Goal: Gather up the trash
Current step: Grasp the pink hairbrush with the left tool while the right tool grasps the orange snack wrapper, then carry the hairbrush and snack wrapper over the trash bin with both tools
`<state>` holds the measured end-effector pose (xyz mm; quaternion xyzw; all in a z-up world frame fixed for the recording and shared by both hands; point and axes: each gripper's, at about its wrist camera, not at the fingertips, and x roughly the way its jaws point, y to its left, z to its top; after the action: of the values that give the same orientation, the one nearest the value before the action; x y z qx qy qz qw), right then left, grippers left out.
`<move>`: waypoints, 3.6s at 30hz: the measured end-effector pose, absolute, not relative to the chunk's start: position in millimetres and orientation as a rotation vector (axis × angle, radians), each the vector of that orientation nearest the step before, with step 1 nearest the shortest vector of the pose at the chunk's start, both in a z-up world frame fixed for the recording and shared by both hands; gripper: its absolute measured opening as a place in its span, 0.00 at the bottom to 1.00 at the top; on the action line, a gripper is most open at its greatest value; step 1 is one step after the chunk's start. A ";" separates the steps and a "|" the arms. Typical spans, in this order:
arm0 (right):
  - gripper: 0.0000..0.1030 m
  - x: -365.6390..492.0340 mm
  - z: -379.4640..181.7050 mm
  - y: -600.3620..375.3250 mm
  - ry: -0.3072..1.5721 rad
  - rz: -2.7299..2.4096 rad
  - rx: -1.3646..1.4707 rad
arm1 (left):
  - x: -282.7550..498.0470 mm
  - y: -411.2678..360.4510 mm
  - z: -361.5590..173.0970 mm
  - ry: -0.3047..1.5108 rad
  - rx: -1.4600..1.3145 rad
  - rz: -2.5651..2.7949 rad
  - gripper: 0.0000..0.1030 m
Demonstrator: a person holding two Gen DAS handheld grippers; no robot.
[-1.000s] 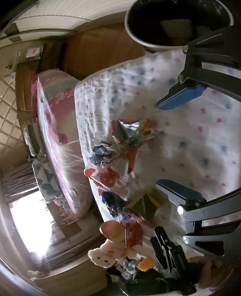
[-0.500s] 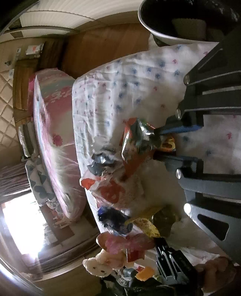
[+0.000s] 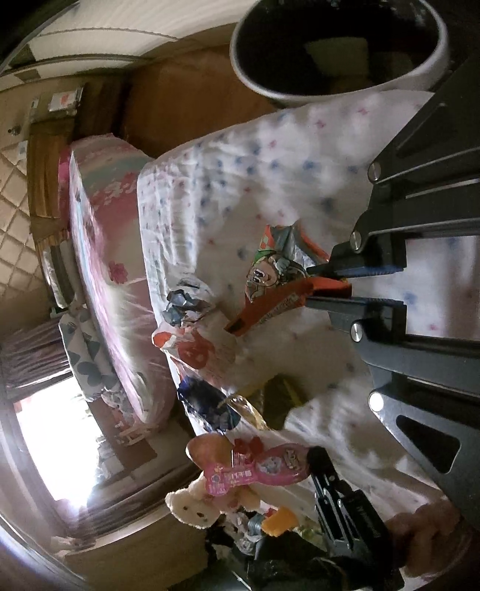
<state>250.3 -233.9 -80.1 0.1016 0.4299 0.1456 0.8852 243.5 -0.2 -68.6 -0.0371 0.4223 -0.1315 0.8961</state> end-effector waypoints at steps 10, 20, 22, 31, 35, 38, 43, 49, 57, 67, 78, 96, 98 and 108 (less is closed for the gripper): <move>0.08 223.5 -73.0 -267.6 0.876 0.261 0.259 | 226.5 -42.3 -61.0 0.881 -0.043 -0.388 0.07; 0.08 203.5 -67.9 -307.9 0.854 0.202 0.309 | 223.8 -87.0 -56.7 0.880 0.004 -0.453 0.04; 0.08 200.3 -67.5 -315.6 0.848 0.191 0.317 | 223.6 -96.5 -55.6 0.880 0.014 -0.465 0.01; 0.08 189.3 -64.4 -342.8 0.827 0.142 0.343 | 222.6 -130.9 -54.7 0.870 0.051 -0.514 0.01; 0.08 185.6 -62.4 -354.3 0.818 0.122 0.354 | 223.0 -143.5 -54.3 0.870 0.064 -0.532 0.01; 0.08 183.4 -62.2 -361.6 0.813 0.106 0.363 | 223.5 -152.2 -53.6 0.869 0.075 -0.546 0.01; 0.08 181.6 -62.8 -374.0 0.806 0.081 0.380 | 225.1 -169.0 -52.6 0.866 0.094 -0.570 0.01; 0.08 181.4 -63.1 -388.3 0.797 0.053 0.395 | 230.5 -187.4 -56.3 0.873 0.111 -0.592 0.01; 0.08 181.3 -65.5 -408.9 0.795 0.021 0.419 | 237.9 -211.4 -58.6 0.877 0.141 -0.617 0.01; 0.08 187.9 -68.0 -424.0 0.798 -0.002 0.443 | 250.3 -236.1 -62.9 0.884 0.162 -0.643 0.01; 0.08 196.7 -71.2 -433.1 0.811 -0.012 0.467 | 264.2 -259.3 -69.7 0.908 0.171 -0.661 0.01; 0.08 209.3 -79.6 -445.0 0.838 -0.015 0.496 | 280.1 -280.9 -76.3 0.933 0.172 -0.679 0.01; 0.11 210.2 -80.2 -446.3 0.841 -0.014 0.496 | 280.5 -282.8 -76.0 0.934 0.170 -0.681 0.02; 0.56 205.9 -77.1 -447.9 0.823 -0.038 0.517 | 271.1 -261.1 -72.1 0.906 0.153 -0.641 0.47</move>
<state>205.9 -447.9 -77.1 0.2483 0.3955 -0.0184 0.8841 271.1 -261.1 -72.1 0.0726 0.4296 -0.3041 0.8472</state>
